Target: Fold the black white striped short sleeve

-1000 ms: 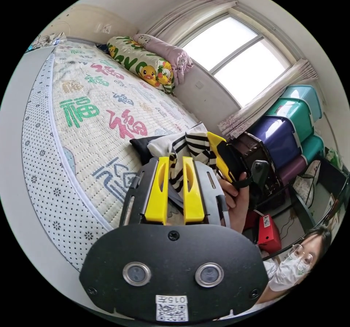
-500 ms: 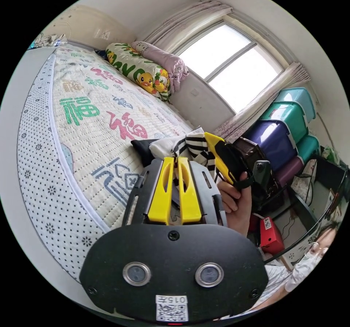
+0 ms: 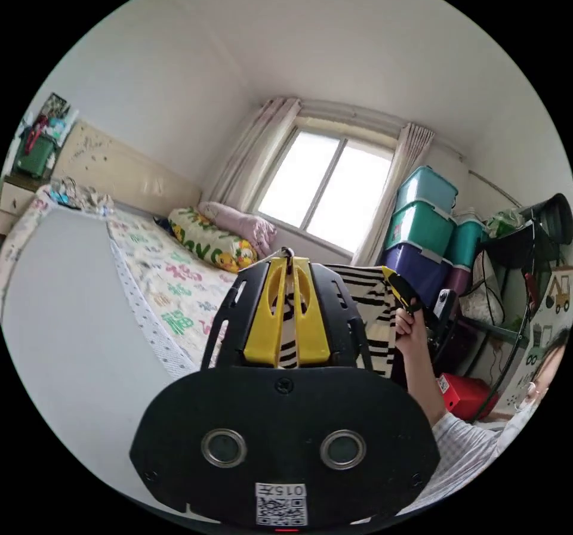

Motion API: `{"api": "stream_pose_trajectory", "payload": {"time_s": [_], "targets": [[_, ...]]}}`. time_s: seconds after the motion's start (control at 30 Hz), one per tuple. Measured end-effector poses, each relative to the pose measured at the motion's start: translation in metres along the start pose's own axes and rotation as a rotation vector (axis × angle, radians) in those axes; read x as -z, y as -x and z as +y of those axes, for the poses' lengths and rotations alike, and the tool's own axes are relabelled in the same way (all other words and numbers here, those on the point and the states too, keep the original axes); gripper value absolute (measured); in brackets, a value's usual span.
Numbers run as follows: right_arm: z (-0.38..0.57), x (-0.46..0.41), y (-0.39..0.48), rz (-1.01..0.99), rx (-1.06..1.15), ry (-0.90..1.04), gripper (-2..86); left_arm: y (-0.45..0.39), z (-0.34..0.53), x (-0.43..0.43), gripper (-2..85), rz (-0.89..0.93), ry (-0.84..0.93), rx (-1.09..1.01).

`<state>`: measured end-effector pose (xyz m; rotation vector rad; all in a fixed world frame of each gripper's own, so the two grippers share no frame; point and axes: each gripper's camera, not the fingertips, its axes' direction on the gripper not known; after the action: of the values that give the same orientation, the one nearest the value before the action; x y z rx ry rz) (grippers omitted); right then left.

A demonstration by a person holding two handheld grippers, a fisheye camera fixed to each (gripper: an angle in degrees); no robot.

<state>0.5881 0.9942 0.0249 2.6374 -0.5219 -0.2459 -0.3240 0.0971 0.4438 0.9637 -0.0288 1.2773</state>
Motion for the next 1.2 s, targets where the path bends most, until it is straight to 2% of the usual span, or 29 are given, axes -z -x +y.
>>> {"api": "stream_pose_trajectory", "payload": {"time_s": [0.13, 0.2, 0.3, 0.4, 0.5, 0.63, 0.73, 0.83, 0.9, 0.93, 1.0, 1.03, 1.1, 1.2], "targets": [[-0.002, 0.025, 0.02, -0.031, -0.024, -0.036, 3.7, -0.017, 0.004, 0.168, -0.4, -0.151, -0.135, -0.039], [0.008, 0.028, 0.025, -0.14, -0.101, -0.037, 3.7, -0.025, 0.022, 0.267, -0.5, -0.239, -0.214, -0.033], [0.021, 0.028, 0.036, -0.343, -0.169, -0.065, 3.7, -0.044, 0.051, 0.363, -0.6, -0.211, -0.257, -0.053], [0.027, 0.02, 0.062, -0.386, -0.182, -0.074, 3.7, -0.074, 0.088, 0.427, -0.5, -0.168, -0.292, -0.093], [0.027, 0.004, 0.083, -0.443, -0.177, -0.085, 3.8, -0.095, 0.126, 0.476, -0.5, -0.217, -0.363, -0.141], [0.026, -0.043, 0.113, -0.409, -0.138, -0.024, 3.9, -0.088, 0.166, 0.49, -0.5, -0.307, -0.369, -0.154], [0.04, -0.112, 0.129, -0.349, -0.128, 0.087, 3.9, -0.043, 0.203, 0.469, -0.4, -0.384, -0.313, -0.077], [0.076, -0.217, 0.145, -0.216, -0.062, 0.329, 4.0, 0.033, 0.239, 0.42, -0.4, -0.512, -0.157, 0.018], [0.125, -0.314, 0.149, -0.113, -0.011, 0.556, 4.0, 0.116, 0.274, 0.36, -0.3, -0.616, 0.048, 0.103], [0.137, -0.337, 0.147, -0.108, -0.019, 0.606, 4.0, 0.137, 0.285, 0.344, -0.3, -0.637, 0.104, 0.127], [0.178, -0.409, 0.137, -0.154, -0.099, 0.757, 4.1, 0.197, 0.325, 0.282, -0.3, -0.665, 0.378, 0.166], [0.184, -0.421, 0.134, -0.139, -0.111, 0.772, 4.1, 0.202, 0.331, 0.272, -0.2, -0.691, 0.428, 0.167], [0.194, -0.461, 0.123, -0.146, -0.144, 0.888, 4.1, 0.189, 0.339, 0.265, -0.1, -0.739, 0.409, 0.124], [0.184, -0.473, 0.099, -0.221, -0.198, 0.862, 4.1, 0.175, 0.354, 0.25, 0.2, -0.822, 0.424, 0.064]]}}
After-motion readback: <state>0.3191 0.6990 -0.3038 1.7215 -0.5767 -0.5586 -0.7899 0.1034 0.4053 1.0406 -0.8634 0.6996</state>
